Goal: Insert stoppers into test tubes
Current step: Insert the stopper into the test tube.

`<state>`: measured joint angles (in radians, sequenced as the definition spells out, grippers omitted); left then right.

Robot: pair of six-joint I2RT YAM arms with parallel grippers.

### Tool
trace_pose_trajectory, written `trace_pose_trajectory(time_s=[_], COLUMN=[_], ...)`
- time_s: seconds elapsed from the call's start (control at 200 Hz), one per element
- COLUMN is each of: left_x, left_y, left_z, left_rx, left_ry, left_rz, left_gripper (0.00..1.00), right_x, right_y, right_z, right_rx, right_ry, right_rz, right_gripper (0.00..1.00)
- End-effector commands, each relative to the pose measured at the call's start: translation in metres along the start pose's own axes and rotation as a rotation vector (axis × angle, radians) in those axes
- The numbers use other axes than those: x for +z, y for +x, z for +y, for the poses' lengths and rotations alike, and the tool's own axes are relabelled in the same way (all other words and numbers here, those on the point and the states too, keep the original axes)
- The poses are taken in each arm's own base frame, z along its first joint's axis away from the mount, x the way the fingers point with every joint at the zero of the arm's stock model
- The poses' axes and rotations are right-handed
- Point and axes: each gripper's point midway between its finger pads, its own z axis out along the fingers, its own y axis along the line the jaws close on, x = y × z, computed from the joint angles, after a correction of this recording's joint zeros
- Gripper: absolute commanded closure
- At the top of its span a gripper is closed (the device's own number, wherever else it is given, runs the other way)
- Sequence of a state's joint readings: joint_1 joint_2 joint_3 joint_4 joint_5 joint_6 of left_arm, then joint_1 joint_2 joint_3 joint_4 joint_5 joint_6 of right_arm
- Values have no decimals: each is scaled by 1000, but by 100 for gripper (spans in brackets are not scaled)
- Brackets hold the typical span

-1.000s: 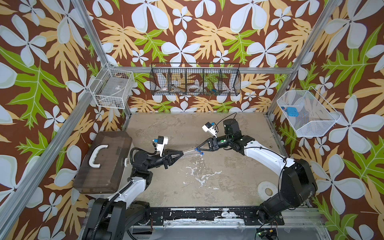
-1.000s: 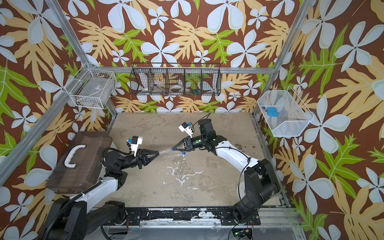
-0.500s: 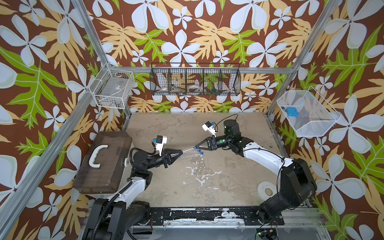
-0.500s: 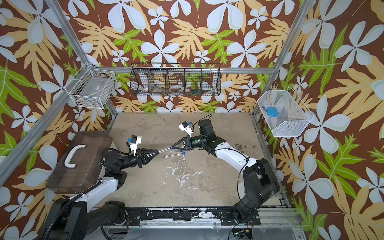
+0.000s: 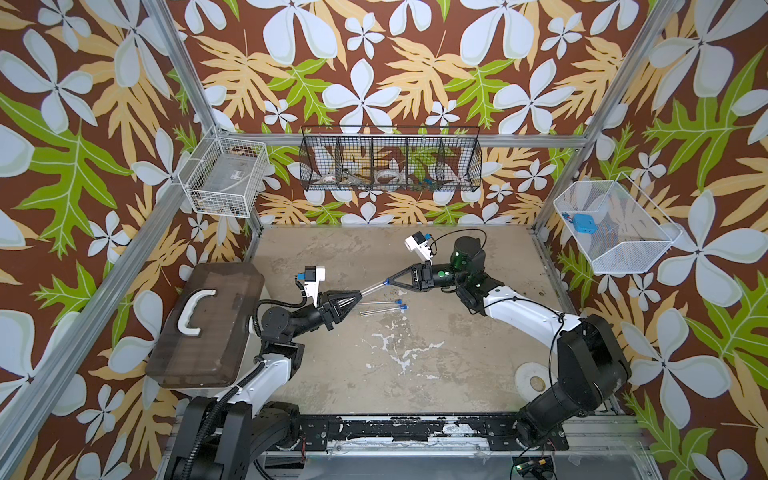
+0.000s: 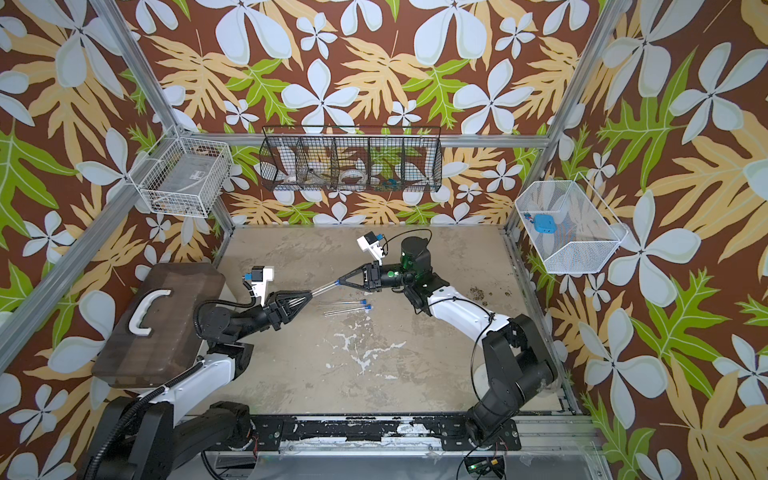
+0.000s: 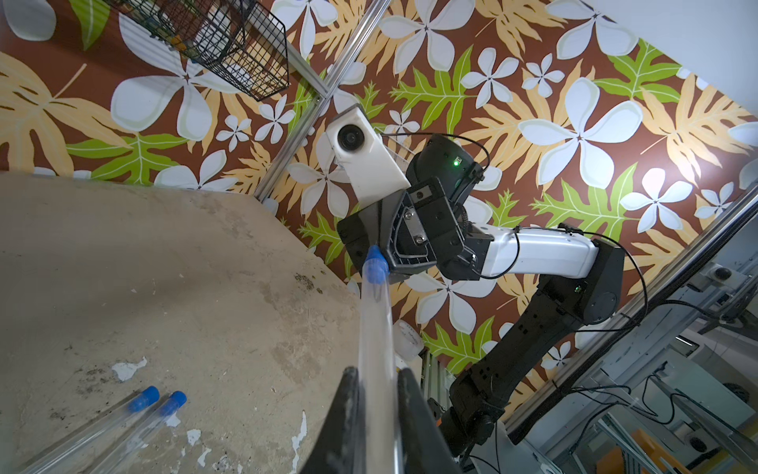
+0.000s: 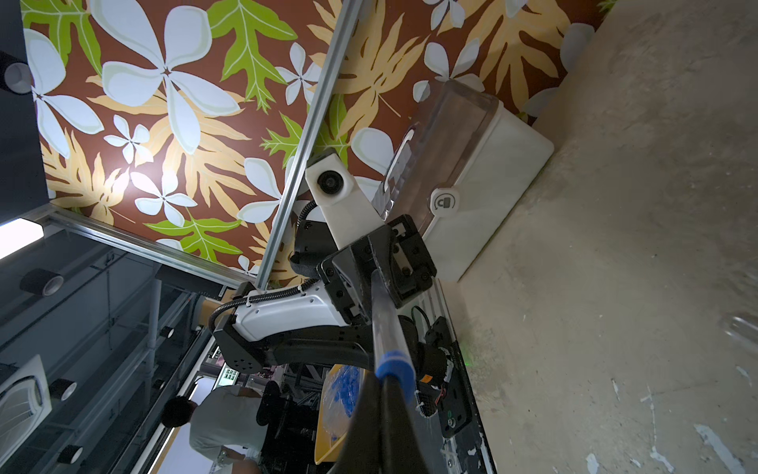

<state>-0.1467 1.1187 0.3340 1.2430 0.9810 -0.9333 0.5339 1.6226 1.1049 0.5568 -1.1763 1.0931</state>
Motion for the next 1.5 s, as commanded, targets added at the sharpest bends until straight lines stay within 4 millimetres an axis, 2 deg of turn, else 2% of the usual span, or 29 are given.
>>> trace_pose_trajectory(time_s=[0.0,0.365,0.691,0.736,0.901,1.046,1.301,1.492], left_x=[7,11,10,9,9,8,6,6], left_y=[7,-3,0,1,4,4,6,9], left_z=[-31,-38,-38,-37,-34,-31,-26,-24], left_rx=[38,35,53,55,55,54,54,59], left_ry=[132,152,153,149,140,130,114,108], left_rz=[74,54,63,63,67,68,68,75], left_gripper=[100,100,100,100,100,100,100,100], right_x=[17,21,18,17,17,14,-5,-8], right_y=[29,31,45,46,40,35,28,26], right_z=[8,8,0,-1,11,20,25,32], right_rx=[13,-3,-29,-42,-73,-93,-103,-114], right_ry=[-51,-34,22,32,20,13,28,26], right_rz=[131,138,217,229,227,218,180,173], right_gripper=[100,100,100,97,88,86,82,80])
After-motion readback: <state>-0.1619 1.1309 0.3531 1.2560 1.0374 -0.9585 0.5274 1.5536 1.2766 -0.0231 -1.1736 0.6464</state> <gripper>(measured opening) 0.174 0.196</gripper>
